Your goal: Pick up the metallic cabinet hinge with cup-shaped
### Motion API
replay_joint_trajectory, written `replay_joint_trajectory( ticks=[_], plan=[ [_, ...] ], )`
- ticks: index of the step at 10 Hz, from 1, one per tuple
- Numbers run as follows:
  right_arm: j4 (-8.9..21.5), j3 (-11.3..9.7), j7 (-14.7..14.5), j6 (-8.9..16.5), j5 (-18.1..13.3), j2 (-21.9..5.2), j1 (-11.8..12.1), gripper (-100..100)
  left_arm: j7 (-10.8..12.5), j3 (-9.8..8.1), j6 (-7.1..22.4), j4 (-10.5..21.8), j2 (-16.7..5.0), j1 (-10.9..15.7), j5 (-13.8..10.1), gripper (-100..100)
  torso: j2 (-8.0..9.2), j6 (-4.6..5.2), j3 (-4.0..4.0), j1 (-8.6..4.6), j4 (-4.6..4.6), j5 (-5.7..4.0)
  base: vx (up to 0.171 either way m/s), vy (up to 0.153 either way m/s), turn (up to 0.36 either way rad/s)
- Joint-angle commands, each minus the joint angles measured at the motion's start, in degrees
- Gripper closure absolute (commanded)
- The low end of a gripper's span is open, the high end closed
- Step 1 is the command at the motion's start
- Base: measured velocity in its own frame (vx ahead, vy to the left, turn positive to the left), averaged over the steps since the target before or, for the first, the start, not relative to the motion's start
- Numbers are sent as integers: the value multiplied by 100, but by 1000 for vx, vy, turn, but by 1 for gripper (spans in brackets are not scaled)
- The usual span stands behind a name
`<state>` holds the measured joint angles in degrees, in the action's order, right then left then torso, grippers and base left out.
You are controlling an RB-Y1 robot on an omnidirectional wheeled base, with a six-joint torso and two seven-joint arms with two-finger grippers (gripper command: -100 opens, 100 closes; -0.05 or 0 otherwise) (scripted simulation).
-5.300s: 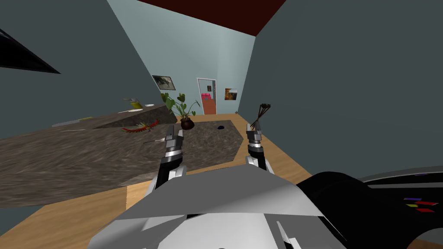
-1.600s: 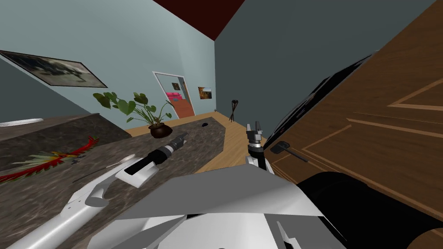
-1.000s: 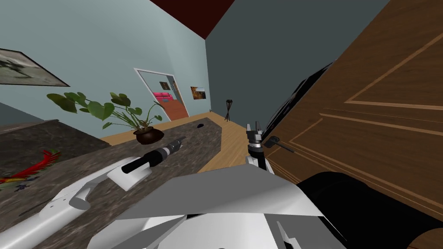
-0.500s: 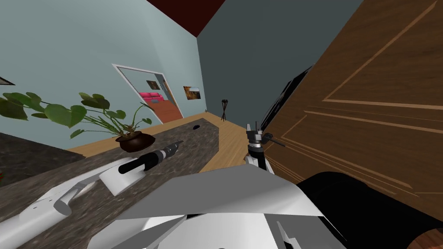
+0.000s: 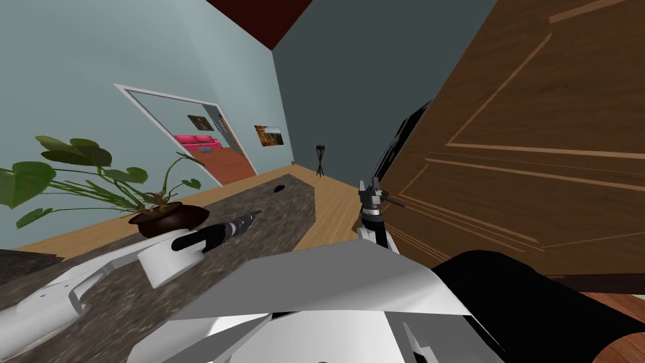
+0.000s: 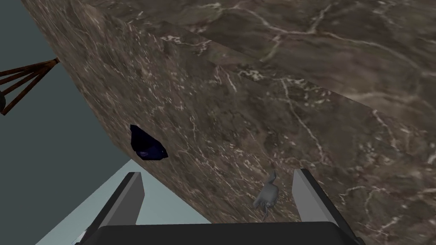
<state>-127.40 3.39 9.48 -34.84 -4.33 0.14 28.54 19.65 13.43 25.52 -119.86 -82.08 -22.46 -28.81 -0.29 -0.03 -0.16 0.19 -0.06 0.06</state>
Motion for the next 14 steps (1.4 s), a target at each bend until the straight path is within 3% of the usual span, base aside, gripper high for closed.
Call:
replay_joint_trajectory(
  ticks=[1,4,7,8,9,11,12,13,14],
  plan=[
    [0,0,0,0,0,0,0,0,39,-17,0,36,-223,-150,-54,-100,0,0,0,0,0,0,37,41,-114],
    [0,0,0,0,0,0,0,0,128,213,170,231,-804,-356,-323,-100,-1,-1,0,1,0,0,54,47,-239],
    [0,1,0,0,0,0,1,0,180,416,249,407,-1241,-561,-520,-100,-11,-5,-7,8,-3,2,73,64,-224],
    [0,1,0,0,0,0,1,0,180,416,249,407,-1241,-561,-520,-100,-11,-5,-7,7,-2,2,56,46,-72],
    [0,1,0,0,0,0,2,0,200,527,268,504,-1442,-682,-615,-100,-8,-7,-5,1,-1,2,60,54,-221],
    [0,1,0,0,0,0,1,0,215,640,271,604,-1613,-812,-703,-100,-10,-5,-6,7,-2,2,72,68,-200],
    [0,1,0,0,0,0,2,0,204,598,247,567,-1586,-740,-723,-100,-15,-6,-8,5,-3,3,37,31,-30],
    [0,1,0,0,0,0,2,0,191,612,274,569,-1589,-733,-733,0,-4,-9,-2,-7,-1,0,6,6,4],
    [0,1,0,0,0,0,1,0,119,652,226,720,-1408,-736,-652,-100,8,-9,4,-17,2,-2,16,-2,-62]
  ],
)
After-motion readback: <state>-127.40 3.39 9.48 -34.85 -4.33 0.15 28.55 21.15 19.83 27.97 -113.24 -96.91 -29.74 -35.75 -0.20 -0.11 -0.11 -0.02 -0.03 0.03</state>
